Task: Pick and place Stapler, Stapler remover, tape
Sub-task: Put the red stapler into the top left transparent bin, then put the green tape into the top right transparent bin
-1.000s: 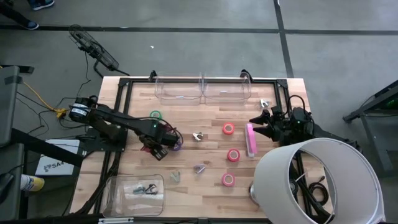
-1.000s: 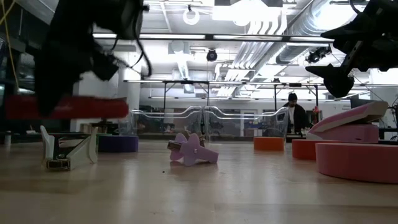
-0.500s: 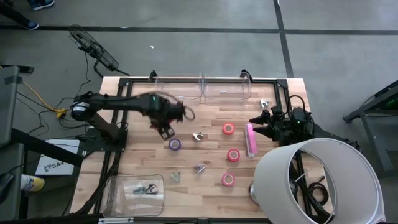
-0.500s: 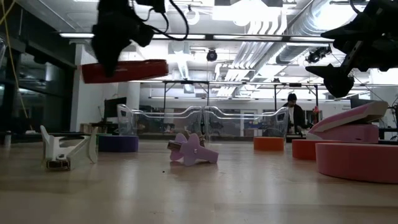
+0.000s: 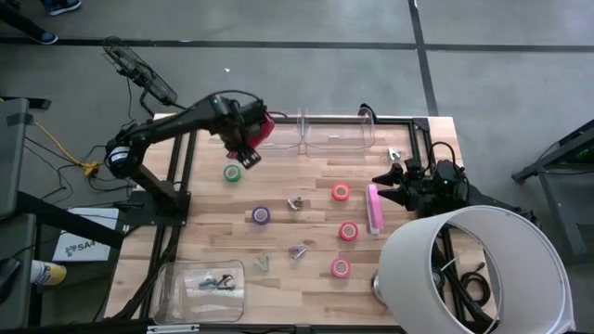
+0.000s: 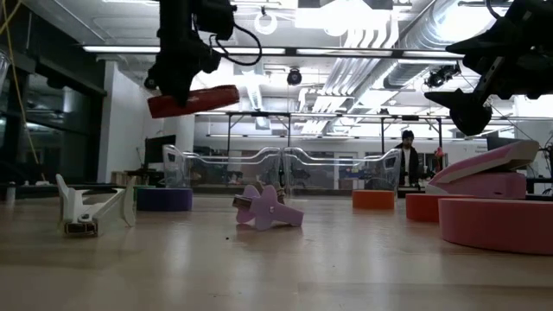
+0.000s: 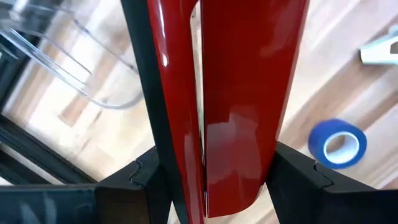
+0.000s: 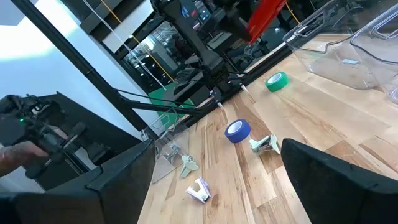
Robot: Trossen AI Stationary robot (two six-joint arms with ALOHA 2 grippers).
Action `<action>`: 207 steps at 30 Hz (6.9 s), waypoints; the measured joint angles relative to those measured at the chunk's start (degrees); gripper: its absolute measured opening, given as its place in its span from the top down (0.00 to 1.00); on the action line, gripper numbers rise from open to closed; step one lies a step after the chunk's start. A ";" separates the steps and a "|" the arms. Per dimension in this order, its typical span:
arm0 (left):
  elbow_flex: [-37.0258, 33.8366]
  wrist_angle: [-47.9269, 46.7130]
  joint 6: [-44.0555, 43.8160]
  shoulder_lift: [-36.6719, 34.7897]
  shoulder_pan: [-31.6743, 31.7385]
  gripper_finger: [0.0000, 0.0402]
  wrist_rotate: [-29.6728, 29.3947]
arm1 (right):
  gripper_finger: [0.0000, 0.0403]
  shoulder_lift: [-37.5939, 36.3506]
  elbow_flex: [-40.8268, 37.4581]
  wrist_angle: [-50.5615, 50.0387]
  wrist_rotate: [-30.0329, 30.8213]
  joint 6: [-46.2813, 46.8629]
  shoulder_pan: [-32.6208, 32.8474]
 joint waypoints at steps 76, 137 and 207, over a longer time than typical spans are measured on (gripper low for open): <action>21.33 4.41 52.71 34.55 13.09 0.51 -8.89 | 0.16 0.01 0.00 -0.01 -0.01 0.00 -0.02; 22.10 2.55 46.17 35.93 6.77 0.34 -27.98 | 0.16 0.02 0.00 0.00 -0.02 0.00 -0.01; 39.38 -13.74 9.93 13.43 3.32 0.06 -2.95 | 0.16 0.00 0.00 -0.02 -0.01 0.00 -0.02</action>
